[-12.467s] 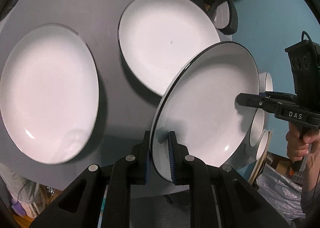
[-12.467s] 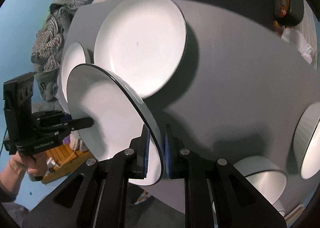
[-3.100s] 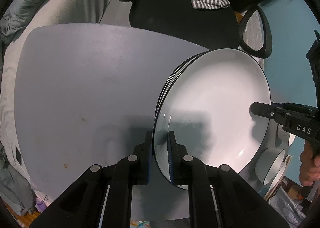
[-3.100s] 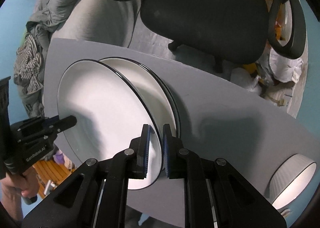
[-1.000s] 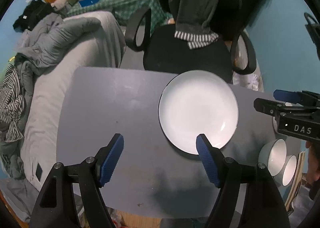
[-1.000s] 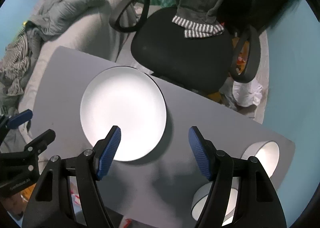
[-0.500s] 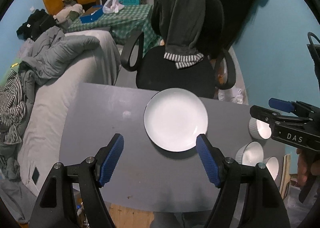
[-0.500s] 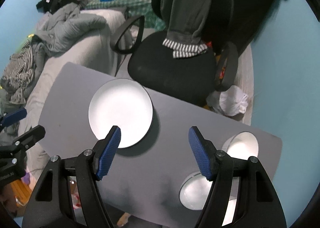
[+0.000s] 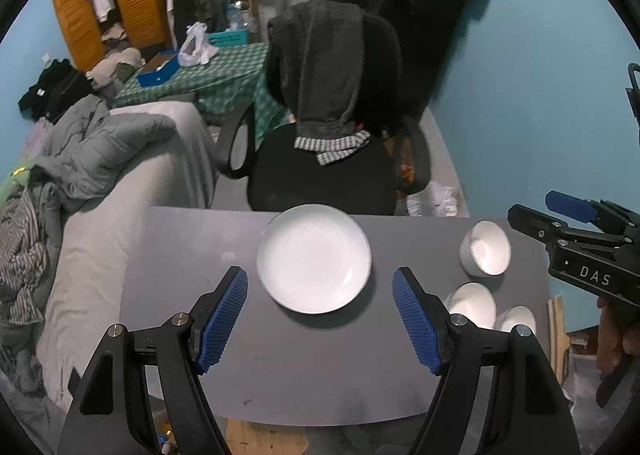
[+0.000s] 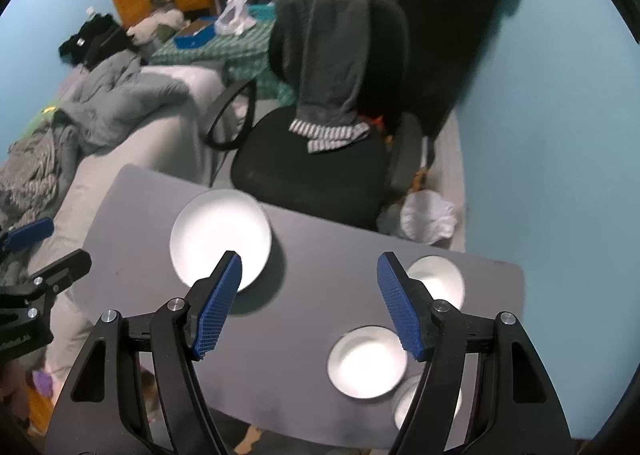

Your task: Organize plates and bowls

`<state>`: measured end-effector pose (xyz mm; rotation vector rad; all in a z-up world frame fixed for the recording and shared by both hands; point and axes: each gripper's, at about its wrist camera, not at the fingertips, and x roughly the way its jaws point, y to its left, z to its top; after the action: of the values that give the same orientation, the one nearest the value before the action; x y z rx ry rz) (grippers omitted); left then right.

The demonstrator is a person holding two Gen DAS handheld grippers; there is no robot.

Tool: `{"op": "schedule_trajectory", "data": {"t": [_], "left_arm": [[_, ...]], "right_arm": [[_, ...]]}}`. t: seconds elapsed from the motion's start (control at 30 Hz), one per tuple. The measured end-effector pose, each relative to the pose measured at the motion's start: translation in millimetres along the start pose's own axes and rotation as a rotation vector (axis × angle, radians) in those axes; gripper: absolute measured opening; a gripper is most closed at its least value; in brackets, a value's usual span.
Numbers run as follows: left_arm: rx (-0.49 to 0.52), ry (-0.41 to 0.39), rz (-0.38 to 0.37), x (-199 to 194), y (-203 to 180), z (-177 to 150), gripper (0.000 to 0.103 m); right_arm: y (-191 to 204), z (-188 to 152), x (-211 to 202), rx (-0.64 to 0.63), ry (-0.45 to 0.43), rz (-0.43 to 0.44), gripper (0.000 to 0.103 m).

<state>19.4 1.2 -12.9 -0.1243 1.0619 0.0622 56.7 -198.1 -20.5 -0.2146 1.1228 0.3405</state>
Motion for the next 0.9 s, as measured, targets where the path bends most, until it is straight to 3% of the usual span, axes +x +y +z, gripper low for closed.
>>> {"op": "schedule_trajectory", "data": {"t": [0.37, 0.9], "left_arm": [[0.045, -0.03, -0.085, -14, -34, 8, 0.076], [0.152, -0.019, -0.147, -16, -94, 10, 0.076]], "right_arm": [[-37, -17, -42, 0.146, -0.063, -0.061, 0.07], [-84, -55, -75, 0.29, -0.09, -0.162, 0.07]]}}
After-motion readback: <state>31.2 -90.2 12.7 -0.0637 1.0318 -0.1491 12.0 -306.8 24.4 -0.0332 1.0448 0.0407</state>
